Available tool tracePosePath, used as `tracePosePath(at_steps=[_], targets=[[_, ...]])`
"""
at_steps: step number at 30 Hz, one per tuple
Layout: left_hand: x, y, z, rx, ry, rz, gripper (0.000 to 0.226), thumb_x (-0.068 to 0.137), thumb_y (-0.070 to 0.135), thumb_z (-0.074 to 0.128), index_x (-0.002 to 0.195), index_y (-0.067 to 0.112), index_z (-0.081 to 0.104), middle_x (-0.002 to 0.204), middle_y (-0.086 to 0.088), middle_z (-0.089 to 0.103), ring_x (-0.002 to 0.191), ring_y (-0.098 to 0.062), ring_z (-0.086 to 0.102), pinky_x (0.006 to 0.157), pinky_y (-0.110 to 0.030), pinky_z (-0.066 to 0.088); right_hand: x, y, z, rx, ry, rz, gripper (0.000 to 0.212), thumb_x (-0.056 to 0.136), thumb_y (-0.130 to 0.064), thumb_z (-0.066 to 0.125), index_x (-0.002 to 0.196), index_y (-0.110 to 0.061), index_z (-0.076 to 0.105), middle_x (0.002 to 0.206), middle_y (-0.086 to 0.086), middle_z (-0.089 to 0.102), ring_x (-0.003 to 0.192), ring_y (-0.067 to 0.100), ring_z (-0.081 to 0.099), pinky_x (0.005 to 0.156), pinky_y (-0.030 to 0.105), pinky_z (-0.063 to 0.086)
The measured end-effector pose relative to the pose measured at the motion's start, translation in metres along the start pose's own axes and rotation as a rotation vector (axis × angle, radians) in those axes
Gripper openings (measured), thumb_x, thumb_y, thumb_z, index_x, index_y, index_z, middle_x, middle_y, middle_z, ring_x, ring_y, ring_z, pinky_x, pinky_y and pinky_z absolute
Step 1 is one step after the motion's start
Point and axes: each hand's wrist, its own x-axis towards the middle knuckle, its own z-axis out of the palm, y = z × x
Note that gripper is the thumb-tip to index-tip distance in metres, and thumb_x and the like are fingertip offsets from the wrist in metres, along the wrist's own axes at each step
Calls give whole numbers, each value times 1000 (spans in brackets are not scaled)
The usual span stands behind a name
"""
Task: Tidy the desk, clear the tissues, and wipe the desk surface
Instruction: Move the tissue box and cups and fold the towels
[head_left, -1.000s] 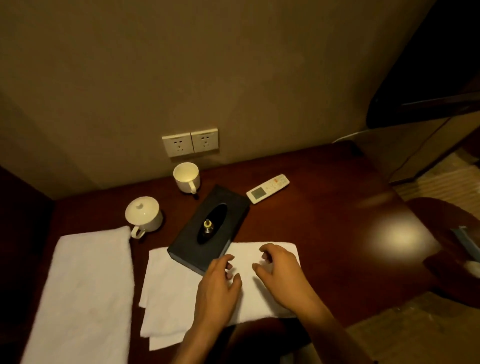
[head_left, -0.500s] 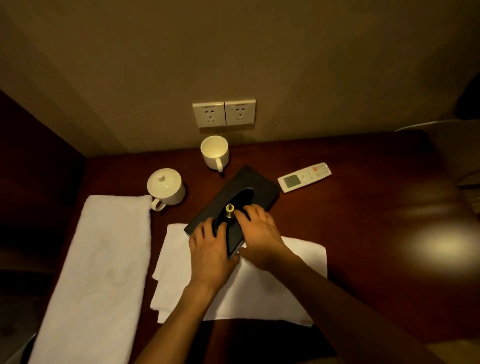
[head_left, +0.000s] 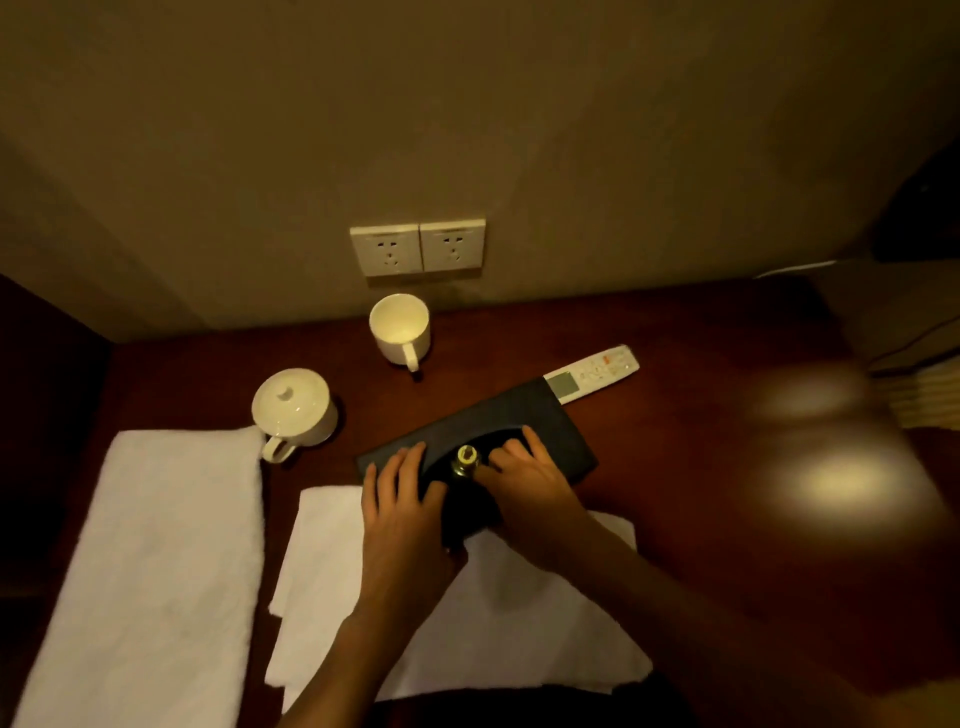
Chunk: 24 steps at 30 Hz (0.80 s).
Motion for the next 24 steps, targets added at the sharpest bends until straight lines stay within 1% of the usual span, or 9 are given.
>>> tracePosePath(at_steps=[3,6,8,10,12,14,18,21,24], targets=[[14,32,-3,28,-17,92,66,44,32,89,103,18,65,137,-18,48,129,-41,41,106,-59,25,-24,28,-12,5,84,48,41,80,-17,68,120,-19,56,112,5,58,115,27,47,118,45,3],[38,85,5,40,-33,191,66,50,39,84,109,20,62,143,-16,42,133,-38,35,110,-55,17,-50,77,-27,-12,60,129,42,82,-24,65,123,-22,52,118,4,55,119,26,43,119,44,5],[55,124,15,39,-35,250,60,58,45,77,111,22,59,146,-14,36,137,-36,28,113,-52,9,-68,115,-36,-13,33,195,45,83,-30,63,125,-21,50,122,5,53,122,26,40,118,43,11],[75,172,31,32,-35,314,59,66,49,69,117,22,55,151,-13,28,140,-33,18,115,-50,1,-90,160,-43,-25,20,260,48,83,-29,63,128,-21,48,126,5,52,124,27,38,116,42,15],[95,222,50,27,-54,347,60,69,46,67,121,21,52,153,-13,22,142,-33,12,115,-49,-4,-111,211,-42,-49,18,309,48,83,-29,63,128,-20,48,125,6,52,124,29,39,115,43,16],[115,268,69,26,-75,369,62,67,43,69,121,19,52,153,-14,22,142,-33,12,115,-50,-4,-128,258,-36,-38,18,359,48,83,-28,63,127,-18,49,121,7,54,121,31,42,113,45,19],[152,340,104,26,-126,396,64,67,42,71,122,17,52,152,-15,21,141,-34,11,115,-51,-1,-151,338,-21,15,86,440,48,69,-21,77,113,-11,61,102,12,62,104,40,54,101,54,37],[171,376,123,58,-142,393,66,65,42,74,122,17,53,151,-15,22,140,-34,12,115,-51,1,-157,376,-20,33,38,476,53,72,-24,78,120,-13,57,109,11,60,108,36,50,100,49,37],[180,395,136,83,-156,397,66,65,42,75,122,16,52,151,-15,22,140,-34,11,115,-52,2,-160,400,-15,53,60,490,52,74,-26,76,121,-15,56,111,9,59,110,33,47,99,46,36]])
